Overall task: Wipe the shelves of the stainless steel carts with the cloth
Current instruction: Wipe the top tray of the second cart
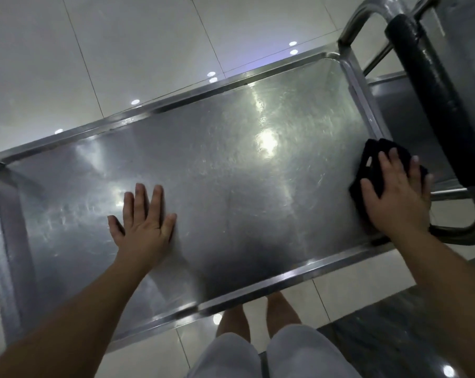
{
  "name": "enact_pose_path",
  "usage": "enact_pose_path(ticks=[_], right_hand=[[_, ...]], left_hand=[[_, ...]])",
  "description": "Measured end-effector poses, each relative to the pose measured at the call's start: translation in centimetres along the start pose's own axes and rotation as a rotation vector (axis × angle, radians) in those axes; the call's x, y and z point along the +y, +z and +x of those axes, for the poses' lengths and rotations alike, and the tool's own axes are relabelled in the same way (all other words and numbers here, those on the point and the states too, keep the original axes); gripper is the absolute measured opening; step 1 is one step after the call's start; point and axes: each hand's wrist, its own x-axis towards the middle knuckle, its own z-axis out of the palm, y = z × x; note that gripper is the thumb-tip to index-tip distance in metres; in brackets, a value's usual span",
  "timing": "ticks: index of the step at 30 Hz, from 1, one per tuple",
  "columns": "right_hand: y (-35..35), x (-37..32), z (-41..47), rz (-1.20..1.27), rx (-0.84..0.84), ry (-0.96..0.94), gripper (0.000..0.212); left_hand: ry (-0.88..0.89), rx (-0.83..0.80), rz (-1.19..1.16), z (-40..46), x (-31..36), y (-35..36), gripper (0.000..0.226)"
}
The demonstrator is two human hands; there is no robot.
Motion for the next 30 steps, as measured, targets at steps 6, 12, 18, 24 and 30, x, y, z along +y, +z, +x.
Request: enact_pose_path(ticks=[6,12,18,24,30], right_hand=[[0.7,-11.9,1.4,0.079,0.022,-0.057,0.076],[4.9,-25.5,-7.9,-0.038,-0.115,-0.716,0.076],[4.9,-23.2,-6.5,-0.028,-0.085,-0.778,0.077],[-0.8,-10.7,7.2,0.079,0.049,-0.047,0.078],[-2.5,-13.5,10.2,0.113,0.096,0.100,0.081]], left_hand=[[-0.012,0.034,0.044,0.1,0.3,0.4,0.068],[0.008,-0.002,-0.036,-0.4,0.6,-0.7,0.066],[-0.001,-0.041,-0.053,-0.5,0.7,-1.2,0.064],[0.002,-0.044,-0.039,-0.5,0.9,-1.4,0.064],[0.011,-0.040,-0.046,-0.6,1.1,-1.4,0.065]])
